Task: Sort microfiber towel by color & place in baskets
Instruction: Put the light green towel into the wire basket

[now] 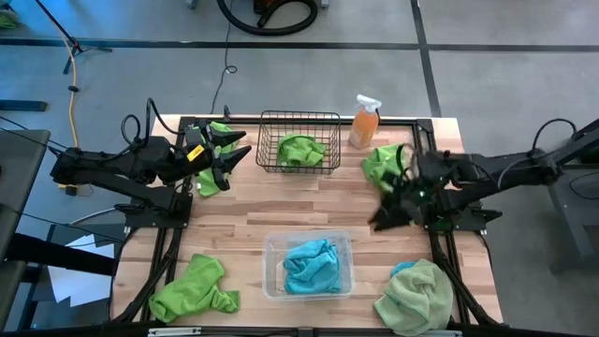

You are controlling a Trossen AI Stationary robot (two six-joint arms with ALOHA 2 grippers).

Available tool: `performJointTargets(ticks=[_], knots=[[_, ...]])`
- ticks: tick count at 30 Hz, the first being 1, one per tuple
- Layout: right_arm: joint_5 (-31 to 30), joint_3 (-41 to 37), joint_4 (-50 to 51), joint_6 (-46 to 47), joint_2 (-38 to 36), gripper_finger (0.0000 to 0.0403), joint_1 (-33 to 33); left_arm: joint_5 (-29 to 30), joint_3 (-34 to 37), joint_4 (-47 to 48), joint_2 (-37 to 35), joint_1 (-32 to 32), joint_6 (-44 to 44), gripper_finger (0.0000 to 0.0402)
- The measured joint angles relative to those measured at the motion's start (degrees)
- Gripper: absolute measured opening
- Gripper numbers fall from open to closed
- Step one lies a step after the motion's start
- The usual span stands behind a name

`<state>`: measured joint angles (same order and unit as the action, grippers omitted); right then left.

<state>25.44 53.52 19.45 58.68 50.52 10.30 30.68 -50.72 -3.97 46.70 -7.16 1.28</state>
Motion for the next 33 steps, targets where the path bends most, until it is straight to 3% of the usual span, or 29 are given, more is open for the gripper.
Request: performJointTargets(ticks=[7, 15, 33], knots=[[-0.43, 0.00, 8.22, 18.95, 1.61, 0.0287, 14.20, 0.00, 0.00, 0.32, 0.00, 0.02, 0.02, 0.0188], [-6.02, 0.00, 10.76, 31.58, 8.45, 0.0287, 27.73, 0.00, 0.00, 2.79, 0.02, 0.02, -0.02, 0.0188], [-7.89, 0.00, 19.99, 54.88, 30.89, 0.0287, 41.53, 0.00, 0.02, 3.16, 0.02, 0.02, -3.48, 0.0188]])
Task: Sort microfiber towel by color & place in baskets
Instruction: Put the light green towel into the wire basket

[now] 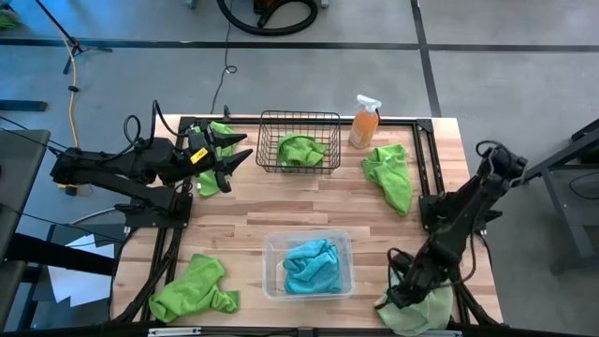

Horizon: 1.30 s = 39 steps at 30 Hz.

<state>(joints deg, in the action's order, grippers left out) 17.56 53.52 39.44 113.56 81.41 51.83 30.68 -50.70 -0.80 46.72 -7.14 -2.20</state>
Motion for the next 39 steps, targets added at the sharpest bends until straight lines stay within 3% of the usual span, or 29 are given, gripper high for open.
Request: performJointTargets(ticks=[9, 17, 20, 22, 25, 26, 32, 39], knots=[[1.42, 0.04, 3.51, 4.50, 9.52, 0.0287, 2.99, 0.00, 0.00, 0.13, 0.00, 0.00, -0.02, 0.0188], [4.83, 0.09, 2.58, 0.98, 16.54, 0.0282, 3.17, 0.00, 0.00, 0.16, 0.00, -0.02, -0.02, 0.0188], [5.40, 0.13, 2.03, -0.30, 17.20, 0.0242, 3.17, 0.00, 0.00, 0.16, 0.00, -0.02, -0.02, 0.0188], [5.86, 0.13, 1.90, -1.75, 17.00, 0.0185, 2.84, 0.00, 0.00, 0.14, 0.00, -0.02, -0.02, 0.0188], [5.24, 0.11, 1.98, -4.77, 15.09, 0.0055, 2.29, 0.06, 0.00, 0.14, 0.00, -0.02, -0.19, 0.0188], [4.34, 0.11, 1.95, -5.91, 14.02, 0.0029, 2.00, 0.15, 0.00, 0.10, 0.00, -0.02, -0.77, 0.0188], [-0.49, 2.15, 5.73, -10.19, 2.69, 0.0021, -1.38, 0.18, 0.00, 0.07, 0.00, -0.02, -2.56, 0.0188], [-13.47, 5.67, 16.48, -13.45, -12.09, 0.0011, -5.90, 1.55, 0.00, 0.07, 0.00, 0.00, -2.58, 0.0188]])
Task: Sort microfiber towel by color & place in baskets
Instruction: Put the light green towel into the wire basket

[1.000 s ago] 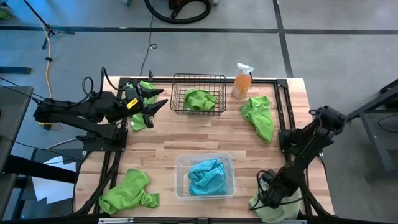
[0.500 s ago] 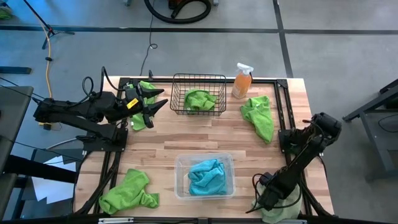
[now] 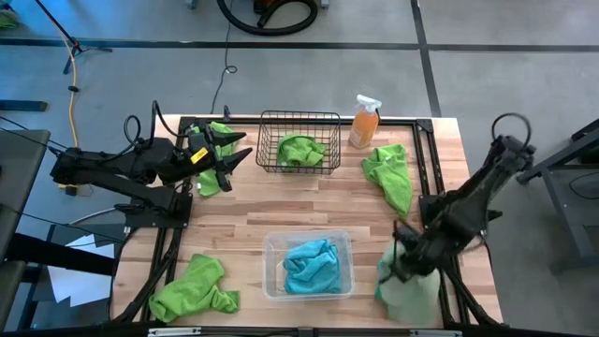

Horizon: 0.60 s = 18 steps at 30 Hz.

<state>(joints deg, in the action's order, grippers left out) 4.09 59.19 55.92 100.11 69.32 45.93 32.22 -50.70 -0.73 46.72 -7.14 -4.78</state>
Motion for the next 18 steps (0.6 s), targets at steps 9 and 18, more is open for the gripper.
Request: performJointTargets(ticks=[9, 18], knots=[[-0.57, 0.01, -5.57, -9.24, -11.06, 0.0004, -2.91, 0.56, 0.00, -0.03, 0.00, 0.00, 0.00, 0.0188], [-9.00, 0.03, -21.30, -24.00, -19.58, 0.0003, -6.05, 1.95, 0.00, -2.47, 0.00, -0.01, 0.00, 0.0188]])
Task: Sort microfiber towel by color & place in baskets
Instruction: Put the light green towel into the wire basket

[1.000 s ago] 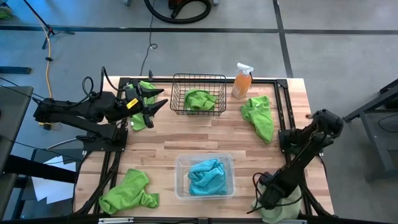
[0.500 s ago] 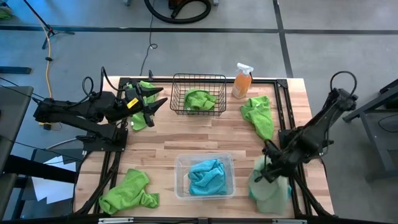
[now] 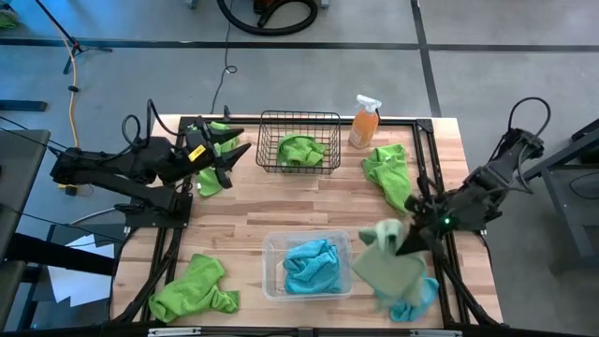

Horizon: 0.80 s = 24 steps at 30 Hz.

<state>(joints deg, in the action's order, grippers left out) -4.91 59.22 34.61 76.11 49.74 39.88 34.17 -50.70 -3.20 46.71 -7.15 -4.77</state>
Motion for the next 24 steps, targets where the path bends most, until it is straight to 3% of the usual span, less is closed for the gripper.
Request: performJointTargets(ticks=[8, 15, 18, 24], knots=[[0.74, 0.00, -13.21, -25.41, 3.46, 0.0003, -11.22, -0.20, 0.00, -3.07, 0.03, 0.01, 0.04, 0.0188], [4.57, 0.00, -35.41, -53.50, 10.91, 0.0003, -24.15, -5.98, 0.00, -13.09, -0.02, -0.01, 0.19, 0.0188], [3.59, 0.00, -42.42, -63.21, 14.65, 0.0003, -29.07, -9.08, 0.00, -15.39, -0.02, -0.01, 0.22, 0.0188], [4.38, 0.00, -51.09, -70.92, 20.94, 0.0003, -36.58, -14.72, 0.00, -15.97, 0.00, -0.01, 5.54, 0.0188]])
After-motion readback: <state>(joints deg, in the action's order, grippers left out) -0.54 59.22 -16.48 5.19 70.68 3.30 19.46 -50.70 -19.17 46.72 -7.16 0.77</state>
